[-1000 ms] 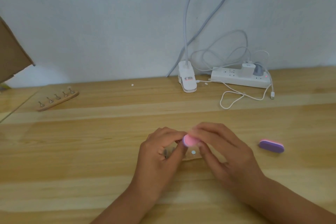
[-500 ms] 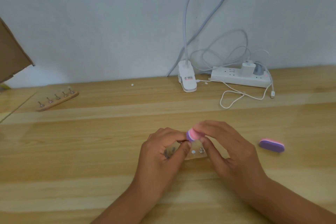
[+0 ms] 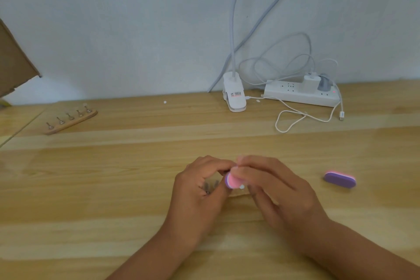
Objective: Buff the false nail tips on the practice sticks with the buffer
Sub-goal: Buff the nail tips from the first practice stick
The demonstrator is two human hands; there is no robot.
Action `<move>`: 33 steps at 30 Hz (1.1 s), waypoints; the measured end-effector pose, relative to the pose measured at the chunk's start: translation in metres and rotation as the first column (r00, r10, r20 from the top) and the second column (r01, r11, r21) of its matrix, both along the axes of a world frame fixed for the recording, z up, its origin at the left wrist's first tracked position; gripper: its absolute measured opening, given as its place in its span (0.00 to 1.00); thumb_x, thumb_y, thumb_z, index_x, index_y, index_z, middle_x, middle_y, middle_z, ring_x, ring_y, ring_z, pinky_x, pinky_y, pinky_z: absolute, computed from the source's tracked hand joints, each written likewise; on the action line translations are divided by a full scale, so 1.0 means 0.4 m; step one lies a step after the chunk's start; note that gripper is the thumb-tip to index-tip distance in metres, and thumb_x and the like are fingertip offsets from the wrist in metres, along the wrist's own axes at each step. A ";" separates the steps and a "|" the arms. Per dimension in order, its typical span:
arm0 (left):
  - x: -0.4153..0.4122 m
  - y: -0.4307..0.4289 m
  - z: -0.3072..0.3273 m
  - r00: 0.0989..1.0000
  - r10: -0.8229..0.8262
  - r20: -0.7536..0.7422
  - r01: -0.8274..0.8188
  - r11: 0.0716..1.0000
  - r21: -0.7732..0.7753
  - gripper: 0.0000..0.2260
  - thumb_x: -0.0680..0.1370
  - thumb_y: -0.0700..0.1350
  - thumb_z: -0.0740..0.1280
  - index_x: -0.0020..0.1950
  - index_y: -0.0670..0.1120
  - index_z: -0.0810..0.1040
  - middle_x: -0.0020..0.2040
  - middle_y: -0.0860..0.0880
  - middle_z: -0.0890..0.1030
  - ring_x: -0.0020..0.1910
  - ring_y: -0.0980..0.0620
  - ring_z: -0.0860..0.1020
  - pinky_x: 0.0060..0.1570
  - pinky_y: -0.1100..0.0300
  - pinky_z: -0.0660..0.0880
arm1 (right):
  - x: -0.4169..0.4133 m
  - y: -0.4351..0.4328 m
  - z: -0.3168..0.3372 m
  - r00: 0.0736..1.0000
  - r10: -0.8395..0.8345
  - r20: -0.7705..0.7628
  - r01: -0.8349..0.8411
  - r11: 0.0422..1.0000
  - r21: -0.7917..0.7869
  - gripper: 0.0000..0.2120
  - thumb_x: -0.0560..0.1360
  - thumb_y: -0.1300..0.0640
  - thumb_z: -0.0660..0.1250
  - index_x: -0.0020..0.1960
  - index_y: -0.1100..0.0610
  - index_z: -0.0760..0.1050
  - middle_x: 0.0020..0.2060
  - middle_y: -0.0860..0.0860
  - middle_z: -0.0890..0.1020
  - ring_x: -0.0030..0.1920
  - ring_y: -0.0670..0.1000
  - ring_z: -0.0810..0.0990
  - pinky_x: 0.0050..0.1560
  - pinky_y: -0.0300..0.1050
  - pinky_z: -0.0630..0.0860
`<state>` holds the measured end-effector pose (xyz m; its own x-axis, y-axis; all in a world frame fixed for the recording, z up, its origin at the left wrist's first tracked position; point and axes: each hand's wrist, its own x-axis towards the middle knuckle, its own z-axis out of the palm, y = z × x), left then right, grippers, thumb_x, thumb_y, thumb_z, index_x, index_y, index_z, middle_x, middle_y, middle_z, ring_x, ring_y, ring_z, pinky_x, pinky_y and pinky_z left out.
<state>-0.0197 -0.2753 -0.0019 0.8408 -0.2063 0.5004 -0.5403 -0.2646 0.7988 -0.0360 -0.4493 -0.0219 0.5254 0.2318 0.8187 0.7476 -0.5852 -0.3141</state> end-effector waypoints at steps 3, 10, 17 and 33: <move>0.000 0.000 -0.004 1.000 0.017 -0.011 -0.017 1.000 0.008 0.04 0.74 0.48 0.70 0.46 0.54 0.84 0.41 0.58 0.82 0.44 0.53 0.81 0.45 0.63 0.73 | 0.009 -0.005 0.005 0.997 -0.068 -0.026 0.069 0.997 0.040 0.12 0.77 0.71 0.66 0.58 0.64 0.81 0.55 0.54 0.80 0.59 0.45 0.78 0.60 0.36 0.74; 0.000 0.002 -0.002 0.999 0.024 -0.023 -0.024 0.999 -0.023 0.05 0.73 0.45 0.71 0.45 0.54 0.84 0.41 0.56 0.82 0.44 0.53 0.81 0.44 0.65 0.73 | 0.005 -0.002 0.002 0.999 -0.041 -0.017 0.042 0.998 0.045 0.13 0.75 0.71 0.68 0.58 0.63 0.80 0.55 0.54 0.81 0.57 0.46 0.79 0.57 0.38 0.76; -0.002 0.001 0.002 0.999 0.013 -0.046 -0.016 0.998 -0.058 0.03 0.73 0.46 0.72 0.45 0.52 0.84 0.41 0.55 0.83 0.44 0.55 0.81 0.45 0.69 0.73 | 0.002 0.002 0.007 0.999 -0.014 -0.034 0.016 0.998 0.064 0.11 0.77 0.67 0.66 0.57 0.57 0.78 0.53 0.52 0.80 0.56 0.45 0.79 0.59 0.35 0.74; 0.012 -0.020 -0.011 0.986 -0.072 -0.148 0.068 0.997 -0.033 0.03 0.75 0.44 0.69 0.45 0.51 0.82 0.46 0.53 0.80 0.50 0.52 0.78 0.51 0.55 0.75 | 0.051 -0.044 0.024 0.938 -0.012 -0.347 0.180 0.871 0.456 0.14 0.74 0.74 0.69 0.54 0.58 0.79 0.50 0.48 0.81 0.53 0.49 0.83 0.56 0.36 0.77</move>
<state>-0.0148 -0.2833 -0.0061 0.8904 -0.2547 0.3774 -0.4314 -0.2069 0.8781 -0.0155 -0.4671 -0.0124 0.7775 -0.2062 0.5942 0.5023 -0.3650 -0.7839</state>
